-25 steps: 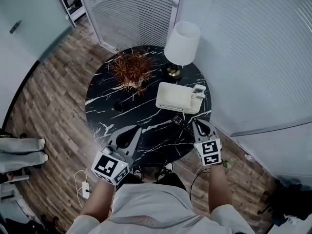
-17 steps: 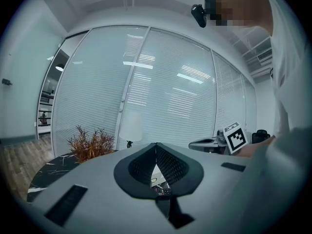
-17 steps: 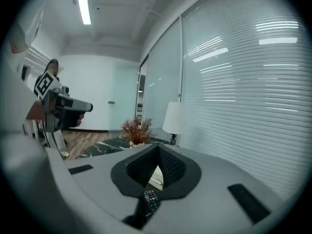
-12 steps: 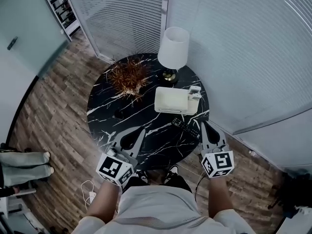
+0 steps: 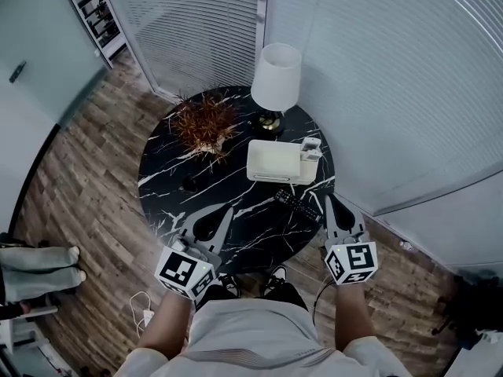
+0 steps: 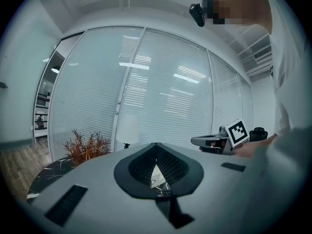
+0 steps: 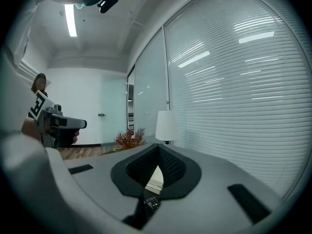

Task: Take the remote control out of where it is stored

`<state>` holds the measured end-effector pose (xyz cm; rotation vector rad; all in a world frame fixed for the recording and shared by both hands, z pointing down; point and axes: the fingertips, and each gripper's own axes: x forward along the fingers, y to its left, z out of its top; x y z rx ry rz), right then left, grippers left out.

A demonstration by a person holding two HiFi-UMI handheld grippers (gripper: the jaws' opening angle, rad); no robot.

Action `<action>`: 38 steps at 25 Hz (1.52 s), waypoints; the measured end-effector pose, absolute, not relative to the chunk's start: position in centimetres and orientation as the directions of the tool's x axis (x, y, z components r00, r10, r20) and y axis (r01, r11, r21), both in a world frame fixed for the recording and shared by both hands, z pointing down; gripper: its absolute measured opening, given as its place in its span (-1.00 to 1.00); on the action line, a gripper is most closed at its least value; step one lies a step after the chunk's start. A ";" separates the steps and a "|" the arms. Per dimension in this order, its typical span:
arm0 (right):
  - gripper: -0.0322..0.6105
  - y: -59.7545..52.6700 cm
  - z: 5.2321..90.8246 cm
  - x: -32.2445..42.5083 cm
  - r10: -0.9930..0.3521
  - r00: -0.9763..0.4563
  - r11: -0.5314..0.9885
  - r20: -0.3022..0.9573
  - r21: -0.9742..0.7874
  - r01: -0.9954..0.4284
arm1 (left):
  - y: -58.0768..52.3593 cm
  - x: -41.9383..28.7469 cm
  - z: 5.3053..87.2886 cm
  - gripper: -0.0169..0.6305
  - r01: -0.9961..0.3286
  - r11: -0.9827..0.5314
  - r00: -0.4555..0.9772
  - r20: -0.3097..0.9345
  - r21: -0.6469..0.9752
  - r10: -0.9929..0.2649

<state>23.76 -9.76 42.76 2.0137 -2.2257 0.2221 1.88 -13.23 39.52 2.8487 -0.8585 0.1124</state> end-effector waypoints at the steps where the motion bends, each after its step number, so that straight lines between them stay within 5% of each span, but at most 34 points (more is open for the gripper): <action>1: -0.86 -9.9 42.8 23.9 -0.975 -0.098 0.095 0.198 -0.022 -0.995 | -13.2 1.9 39.6 -0.92 -0.555 -0.821 0.832 0.120 0.135 -0.542; 10: -0.82 -14.2 47.2 27.5 -0.946 0.022 -0.040 0.323 -0.052 -0.998 | -13.2 1.8 40.2 -0.92 -0.563 -0.815 0.825 0.146 0.140 -0.545; 13: -0.41 -17.0 49.5 28.5 -0.930 0.055 -0.084 0.364 -0.063 -0.995 | -13.5 1.5 40.6 -0.92 -0.573 -0.807 0.818 0.159 0.143 -0.553; 20: -0.19 -22.5 54.9 31.4 -0.888 0.165 -0.229 0.429 -0.103 -0.968 | -14.2 0.6 41.6 -0.92 -0.609 -0.781 0.790 0.192 0.141 -0.582; 38: -0.13 -26.5 63.3 33.2 -0.824 0.233 -0.356 0.516 -0.153 -0.922 | -15.1 -0.6 43.6 -0.92 -0.665 -0.732 0.739 0.267 0.147 -0.618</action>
